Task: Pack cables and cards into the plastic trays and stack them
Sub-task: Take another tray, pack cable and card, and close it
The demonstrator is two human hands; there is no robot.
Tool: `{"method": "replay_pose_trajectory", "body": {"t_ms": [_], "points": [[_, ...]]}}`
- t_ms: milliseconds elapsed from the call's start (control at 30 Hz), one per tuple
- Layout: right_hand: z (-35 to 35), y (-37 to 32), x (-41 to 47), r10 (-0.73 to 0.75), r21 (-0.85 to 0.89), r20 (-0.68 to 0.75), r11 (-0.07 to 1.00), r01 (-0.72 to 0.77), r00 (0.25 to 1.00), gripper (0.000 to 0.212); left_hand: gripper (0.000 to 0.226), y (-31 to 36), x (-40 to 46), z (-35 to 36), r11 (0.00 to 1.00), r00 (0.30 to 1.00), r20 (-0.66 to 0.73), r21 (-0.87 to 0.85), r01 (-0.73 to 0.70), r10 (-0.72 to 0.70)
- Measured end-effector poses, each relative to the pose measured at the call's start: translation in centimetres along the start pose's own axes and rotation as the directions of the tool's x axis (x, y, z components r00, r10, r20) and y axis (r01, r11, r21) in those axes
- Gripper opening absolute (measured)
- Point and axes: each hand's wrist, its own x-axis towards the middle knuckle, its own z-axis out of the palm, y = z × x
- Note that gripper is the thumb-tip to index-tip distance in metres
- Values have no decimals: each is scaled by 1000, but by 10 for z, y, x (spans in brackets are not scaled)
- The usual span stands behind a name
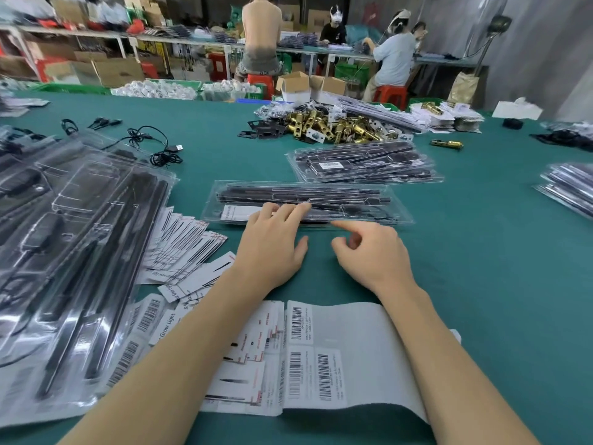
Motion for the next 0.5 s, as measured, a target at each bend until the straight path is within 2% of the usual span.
{"method": "replay_pose_trajectory", "body": {"t_ms": [67,100,167,267,367,433,500], "points": [[1,2,2,-43,-6,-164,999,43,985,35,52,-1,1,2,999,1000,11,42,-15,14],[3,2,4,-91,-77,-175,994,79,980,39,51,-1,2,3,998,1000,11,56,-22,21],[7,1,8,-166,-215,-31,964,156,986,53,51,-2,4,4,998,1000,16,64,-25,24],[13,3,10,-134,-302,169,936,180,977,57,49,-4,7,7,997,1000,20,80,-19,17],[12,3,13,-119,-317,199,931,179,973,52,44,-2,10,8,999,1000,23,54,-2,1],[8,3,17,-142,-339,159,921,189,977,46,38,-2,11,6,1000,1000,20,13,-13,13],[2,7,22,-186,-271,101,940,207,977,36,30,-4,12,3,999,999,14,-36,-36,36]]}}
